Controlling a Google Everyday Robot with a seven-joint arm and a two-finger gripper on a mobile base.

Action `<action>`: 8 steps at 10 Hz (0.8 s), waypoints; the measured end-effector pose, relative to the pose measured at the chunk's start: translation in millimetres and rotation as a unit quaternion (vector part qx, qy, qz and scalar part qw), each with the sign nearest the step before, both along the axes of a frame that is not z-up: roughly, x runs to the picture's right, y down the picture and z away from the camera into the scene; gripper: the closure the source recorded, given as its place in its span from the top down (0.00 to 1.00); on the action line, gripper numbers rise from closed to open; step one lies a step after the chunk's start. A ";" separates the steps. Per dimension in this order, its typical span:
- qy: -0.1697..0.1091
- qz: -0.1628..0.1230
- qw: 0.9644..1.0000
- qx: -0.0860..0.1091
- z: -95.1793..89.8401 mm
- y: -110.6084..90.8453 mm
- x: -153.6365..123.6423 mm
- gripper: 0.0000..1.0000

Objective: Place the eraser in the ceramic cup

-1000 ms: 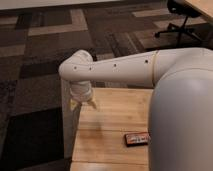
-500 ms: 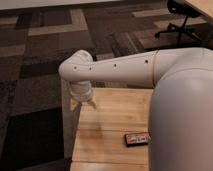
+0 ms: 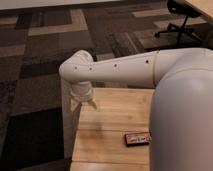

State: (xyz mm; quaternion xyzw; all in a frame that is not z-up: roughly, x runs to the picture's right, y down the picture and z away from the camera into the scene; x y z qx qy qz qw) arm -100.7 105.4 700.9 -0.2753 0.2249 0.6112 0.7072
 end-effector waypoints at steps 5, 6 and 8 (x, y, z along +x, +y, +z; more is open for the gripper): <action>-0.086 -0.140 0.986 -0.023 -5.5 14.2 44.8 0.65; -0.114 -0.182 0.976 -0.029 -8.4 17.1 50.5 0.65; -0.168 -0.274 0.946 -0.038 -14.1 18.3 60.2 0.65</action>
